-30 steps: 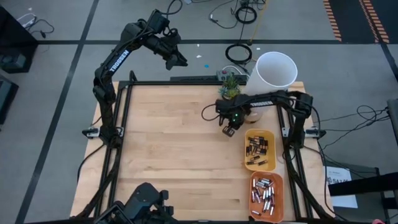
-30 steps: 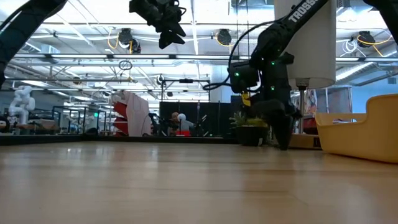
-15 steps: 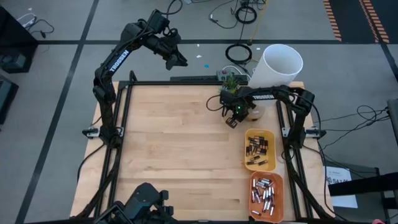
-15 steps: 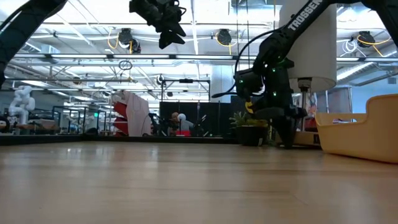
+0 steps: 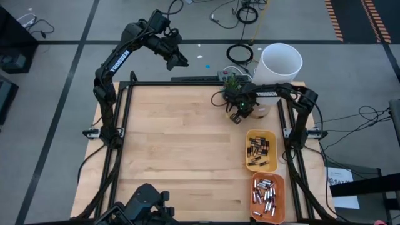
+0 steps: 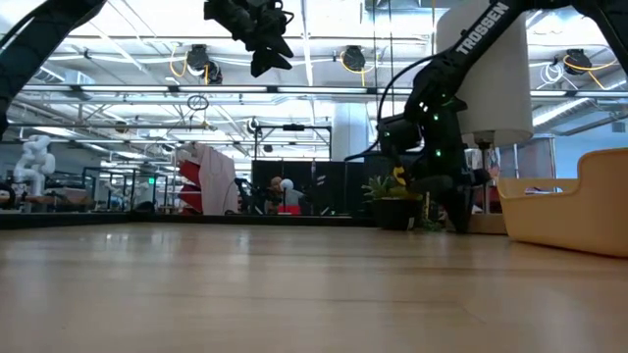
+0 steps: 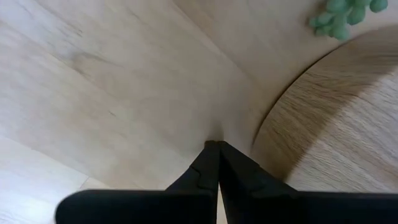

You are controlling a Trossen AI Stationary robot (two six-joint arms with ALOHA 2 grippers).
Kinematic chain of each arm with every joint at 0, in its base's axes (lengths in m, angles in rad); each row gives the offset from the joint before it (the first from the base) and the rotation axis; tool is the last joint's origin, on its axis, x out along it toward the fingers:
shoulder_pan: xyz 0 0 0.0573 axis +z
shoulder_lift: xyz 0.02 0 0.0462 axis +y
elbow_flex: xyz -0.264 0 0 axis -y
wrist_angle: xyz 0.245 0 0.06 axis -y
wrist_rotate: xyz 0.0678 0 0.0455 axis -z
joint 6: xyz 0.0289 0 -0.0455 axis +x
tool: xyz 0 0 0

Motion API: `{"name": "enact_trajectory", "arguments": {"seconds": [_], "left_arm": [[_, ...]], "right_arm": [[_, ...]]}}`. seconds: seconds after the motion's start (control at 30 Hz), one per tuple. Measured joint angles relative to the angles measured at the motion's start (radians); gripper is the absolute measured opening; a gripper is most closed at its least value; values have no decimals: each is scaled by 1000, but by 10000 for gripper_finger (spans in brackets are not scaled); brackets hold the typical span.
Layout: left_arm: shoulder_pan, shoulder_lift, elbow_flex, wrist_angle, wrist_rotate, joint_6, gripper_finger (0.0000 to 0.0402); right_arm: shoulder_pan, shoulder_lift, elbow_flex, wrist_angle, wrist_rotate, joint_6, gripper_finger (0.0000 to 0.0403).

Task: Sort batteries
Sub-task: Adjust the white lamp

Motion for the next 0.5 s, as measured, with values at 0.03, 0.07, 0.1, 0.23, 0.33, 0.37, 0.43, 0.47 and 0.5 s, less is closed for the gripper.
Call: {"name": "enact_trajectory", "arguments": {"seconds": [0.03, 0.07, 0.1, 0.23, 0.33, 0.37, 0.43, 0.47, 0.5], "left_arm": [[0, 0, 0, 0, 0, 0, 157], [0, 0, 0, 0, 0, 0, 157], [0, 0, 0, 0, 0, 0, 157], [0, 0, 0, 0, 0, 0, 157], [0, 0, 0, 0, 0, 1, 157], [0, 0, 0, 0, 0, 1, 157], [0, 0, 0, 0, 0, 1, 157], [0, 0, 0, 0, 0, 1, 157], [0, 0, 0, 0, 0, 1, 157]], "right_arm": [[-6, -1, -6, 0, -3, 0, 0], [-11, -1, -12, 2, -6, 1, 0], [-16, -3, -17, 4, -10, 1, 0], [-27, -2, -22, 4, -14, 1, 0], [-37, -2, -22, -6, -3, 1, 0], [-41, -1, -22, -8, -2, 2, 0], [-51, -1, -23, -14, -2, 3, 0], [-54, -1, -24, -16, -2, 3, 0], [-56, -1, -24, -17, -2, 3, 0]]}}
